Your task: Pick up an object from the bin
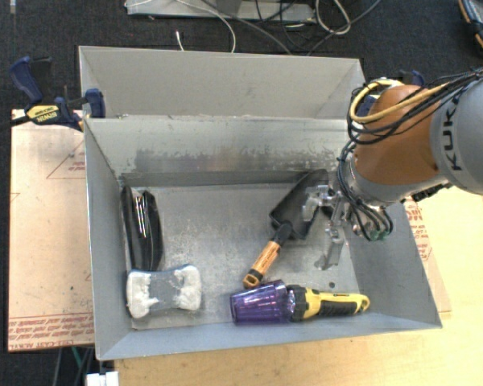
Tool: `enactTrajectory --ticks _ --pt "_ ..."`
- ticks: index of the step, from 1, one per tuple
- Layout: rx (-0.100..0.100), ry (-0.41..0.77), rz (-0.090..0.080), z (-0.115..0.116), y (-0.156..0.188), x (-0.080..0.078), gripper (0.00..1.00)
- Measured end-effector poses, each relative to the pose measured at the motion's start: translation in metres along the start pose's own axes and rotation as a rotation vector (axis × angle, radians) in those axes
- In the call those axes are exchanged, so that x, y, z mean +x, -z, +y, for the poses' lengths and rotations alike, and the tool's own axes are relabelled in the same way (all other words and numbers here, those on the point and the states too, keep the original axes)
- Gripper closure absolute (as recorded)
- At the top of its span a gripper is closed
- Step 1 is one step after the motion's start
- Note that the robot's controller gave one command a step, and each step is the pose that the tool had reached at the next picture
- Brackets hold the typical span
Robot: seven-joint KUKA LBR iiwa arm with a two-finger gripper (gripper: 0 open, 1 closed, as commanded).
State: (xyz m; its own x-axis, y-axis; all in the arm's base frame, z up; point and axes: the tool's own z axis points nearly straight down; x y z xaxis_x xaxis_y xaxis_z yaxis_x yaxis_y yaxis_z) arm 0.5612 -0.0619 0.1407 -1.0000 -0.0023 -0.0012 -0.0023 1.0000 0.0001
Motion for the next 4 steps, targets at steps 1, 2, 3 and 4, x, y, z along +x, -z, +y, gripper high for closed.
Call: enactTrajectory --ticks 1,2,3,4 --pt "0.0 0.0 0.0 0.0 0.0 0.0 0.0" --pt "-0.001 -0.032 -0.001 0.011 0.001 -0.002 0.0" --pt "-0.001 -0.03 -0.002 -0.001 0.006 0.008 0.0" --pt "-0.003 -0.039 -0.002 0.001 -0.003 0.01 0.0"
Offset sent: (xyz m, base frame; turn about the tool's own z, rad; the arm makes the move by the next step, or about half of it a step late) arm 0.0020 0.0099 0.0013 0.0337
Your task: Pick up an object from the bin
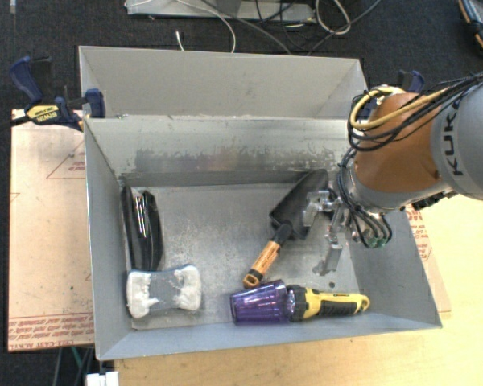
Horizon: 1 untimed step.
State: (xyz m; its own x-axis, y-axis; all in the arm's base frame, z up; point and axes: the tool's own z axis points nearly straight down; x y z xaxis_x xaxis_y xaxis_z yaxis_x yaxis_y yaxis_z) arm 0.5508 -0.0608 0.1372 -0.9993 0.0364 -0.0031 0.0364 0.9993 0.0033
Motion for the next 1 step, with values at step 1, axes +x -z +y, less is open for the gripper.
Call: enactTrajectory --ticks 1 --pt "0.001 0.024 0.001 0.0016 -0.0035 -0.0305 0.0"
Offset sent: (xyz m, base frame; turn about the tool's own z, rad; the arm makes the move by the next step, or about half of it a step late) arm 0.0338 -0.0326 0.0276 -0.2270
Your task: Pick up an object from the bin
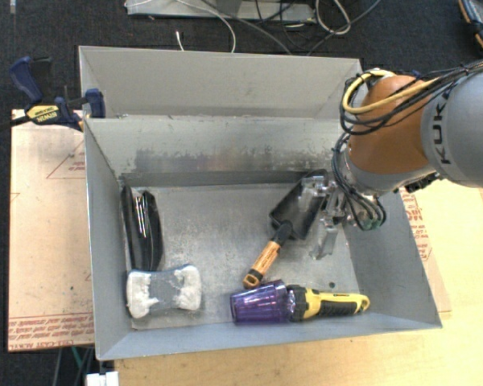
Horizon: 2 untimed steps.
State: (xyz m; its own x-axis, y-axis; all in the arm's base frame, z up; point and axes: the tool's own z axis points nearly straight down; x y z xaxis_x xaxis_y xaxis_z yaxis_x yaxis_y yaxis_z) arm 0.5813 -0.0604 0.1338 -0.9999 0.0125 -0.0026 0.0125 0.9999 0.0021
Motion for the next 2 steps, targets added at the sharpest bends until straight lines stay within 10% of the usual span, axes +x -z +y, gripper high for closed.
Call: enactTrajectory --ticks 1,2 --pt "-0.002 0.199 0.0 -0.0326 0.0311 -0.0046 1.0" --pt "-0.002 0.199 0.0 -0.0327 0.0311 -0.0046 1.0"
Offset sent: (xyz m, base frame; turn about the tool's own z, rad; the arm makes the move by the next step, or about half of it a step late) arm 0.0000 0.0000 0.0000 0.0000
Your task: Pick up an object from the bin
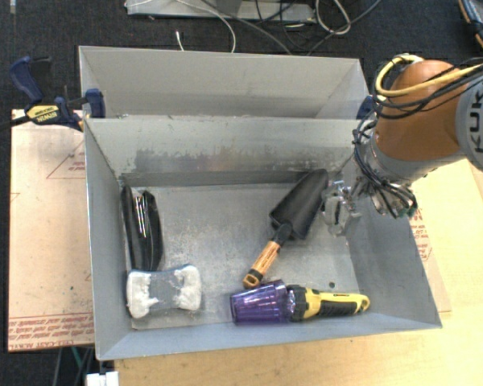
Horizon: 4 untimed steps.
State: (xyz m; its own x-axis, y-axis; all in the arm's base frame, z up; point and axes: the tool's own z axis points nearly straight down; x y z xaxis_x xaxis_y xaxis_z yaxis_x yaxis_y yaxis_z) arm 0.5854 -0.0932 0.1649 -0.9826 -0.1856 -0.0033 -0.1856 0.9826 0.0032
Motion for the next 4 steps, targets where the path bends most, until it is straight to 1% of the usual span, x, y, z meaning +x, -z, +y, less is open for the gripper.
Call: enactTrajectory --ticks 1,2,3,4 --pt "-0.001 -0.019 -0.004 0.002 -0.004 -0.013 0.0" --pt "-0.001 -0.02 -0.004 0.002 -0.004 -0.013 0.0" --pt "-0.002 -0.06 -0.008 0.002 -0.018 -0.03 0.0" --pt "-0.001 -0.069 -0.008 0.002 -0.02 -0.044 0.0"
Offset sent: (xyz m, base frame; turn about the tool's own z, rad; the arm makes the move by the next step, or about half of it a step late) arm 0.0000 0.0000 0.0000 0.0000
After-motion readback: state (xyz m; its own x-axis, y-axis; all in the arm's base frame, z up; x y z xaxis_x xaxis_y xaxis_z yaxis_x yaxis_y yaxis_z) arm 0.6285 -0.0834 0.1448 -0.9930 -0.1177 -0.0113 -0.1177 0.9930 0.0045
